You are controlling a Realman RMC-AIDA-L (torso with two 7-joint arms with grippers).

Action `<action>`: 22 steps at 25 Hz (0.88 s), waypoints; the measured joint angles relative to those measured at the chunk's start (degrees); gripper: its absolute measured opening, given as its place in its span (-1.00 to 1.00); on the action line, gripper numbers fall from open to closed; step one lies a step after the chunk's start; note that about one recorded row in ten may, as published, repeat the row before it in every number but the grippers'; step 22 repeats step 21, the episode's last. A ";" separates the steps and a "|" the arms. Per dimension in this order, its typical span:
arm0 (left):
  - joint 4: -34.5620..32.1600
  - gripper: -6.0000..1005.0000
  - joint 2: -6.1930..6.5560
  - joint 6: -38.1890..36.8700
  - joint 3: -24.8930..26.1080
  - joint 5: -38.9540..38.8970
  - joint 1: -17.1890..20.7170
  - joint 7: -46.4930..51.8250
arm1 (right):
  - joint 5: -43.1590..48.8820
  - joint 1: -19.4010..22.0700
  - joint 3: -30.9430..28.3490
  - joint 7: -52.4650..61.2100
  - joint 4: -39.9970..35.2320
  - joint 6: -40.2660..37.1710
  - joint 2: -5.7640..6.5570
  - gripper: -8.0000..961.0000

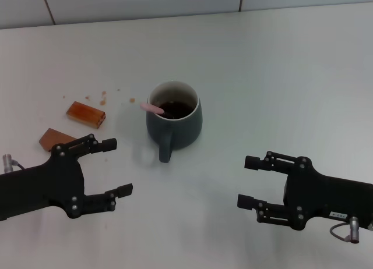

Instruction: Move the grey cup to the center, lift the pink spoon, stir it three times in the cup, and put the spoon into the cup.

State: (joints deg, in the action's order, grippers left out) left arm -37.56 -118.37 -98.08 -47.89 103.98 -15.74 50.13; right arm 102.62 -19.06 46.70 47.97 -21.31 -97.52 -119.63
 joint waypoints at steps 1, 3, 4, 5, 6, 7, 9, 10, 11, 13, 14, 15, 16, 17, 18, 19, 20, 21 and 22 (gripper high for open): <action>1.22 0.69 0.02 -0.02 1.17 -0.16 0.00 -0.38 | 0.00 0.00 0.01 -0.03 0.01 0.00 -0.01 0.55; 1.76 0.69 0.08 -0.25 1.82 -0.18 -0.04 -0.40 | -0.02 0.00 -0.04 -0.09 0.03 0.03 -0.03 0.55; 2.09 0.69 0.13 -0.44 2.19 -0.19 -0.13 -0.40 | -0.03 -0.01 -0.09 -0.11 0.04 0.05 -0.03 0.55; 2.09 0.69 0.13 -0.44 2.19 -0.19 -0.13 -0.40 | -0.03 -0.01 -0.13 -0.13 0.04 0.07 -0.04 0.55; 2.26 0.69 0.15 -0.53 2.31 -0.22 -0.39 -0.31 | -0.04 -0.01 -0.16 -0.14 0.04 0.11 -0.05 0.55; 2.28 0.69 0.15 -0.54 2.27 -0.23 -0.51 -0.18 | -0.05 -0.01 -0.17 -0.15 0.04 0.17 -0.05 0.55; 2.31 0.69 0.15 -0.55 2.17 -0.24 -0.62 -0.02 | -0.06 -0.05 -0.15 -0.16 0.04 0.31 -0.07 0.55; 2.31 0.69 0.15 -0.55 2.17 -0.24 -0.62 -0.02 | -0.06 -0.09 -0.10 -0.16 0.04 0.39 -0.08 0.55; 2.36 0.69 0.15 -0.57 1.99 -0.25 -0.72 0.11 | -0.06 -0.14 -0.07 -0.16 0.04 0.46 -0.08 0.55; 2.39 0.69 0.15 -0.58 1.89 -0.28 -0.86 0.15 | -0.06 -0.27 -0.01 -0.16 0.06 0.55 -0.08 0.55; 2.40 0.69 0.15 -0.59 1.88 -0.28 -0.89 0.17 | -0.06 -0.32 0.02 -0.16 0.08 0.56 -0.08 0.55; 2.40 0.69 0.15 -0.59 1.88 -0.28 -0.89 0.17 | -0.06 -0.38 0.05 -0.16 0.09 0.58 -0.08 0.55; 2.41 0.69 0.15 -0.65 1.84 -0.29 -0.93 0.22 | -0.06 -0.44 0.11 -0.16 0.12 0.60 -0.08 0.55; 2.42 0.69 0.15 -0.81 1.84 -0.29 -0.94 0.24 | -0.06 -0.48 0.15 -0.16 0.13 0.62 -0.08 0.55; 2.43 0.69 0.15 -0.91 1.83 -0.29 -0.94 0.25 | -0.06 -0.51 0.17 -0.16 0.13 0.64 -0.08 0.55; 2.43 0.69 0.15 -0.99 1.83 -0.29 -0.95 0.25 | -0.06 -0.54 0.20 -0.16 0.13 0.65 -0.08 0.55; 2.43 0.69 0.15 -0.99 1.83 -0.29 -0.95 0.25 | -0.06 -0.56 0.22 -0.16 0.13 0.66 -0.08 0.55; 2.45 0.69 0.15 -1.06 1.83 -0.29 -0.96 0.26 | -0.06 -0.56 0.24 -0.16 0.13 0.66 -0.08 0.55; 2.45 0.69 0.15 -1.06 1.83 -0.29 -0.96 0.26 | -0.06 -0.56 0.24 -0.16 0.13 0.66 -0.08 0.55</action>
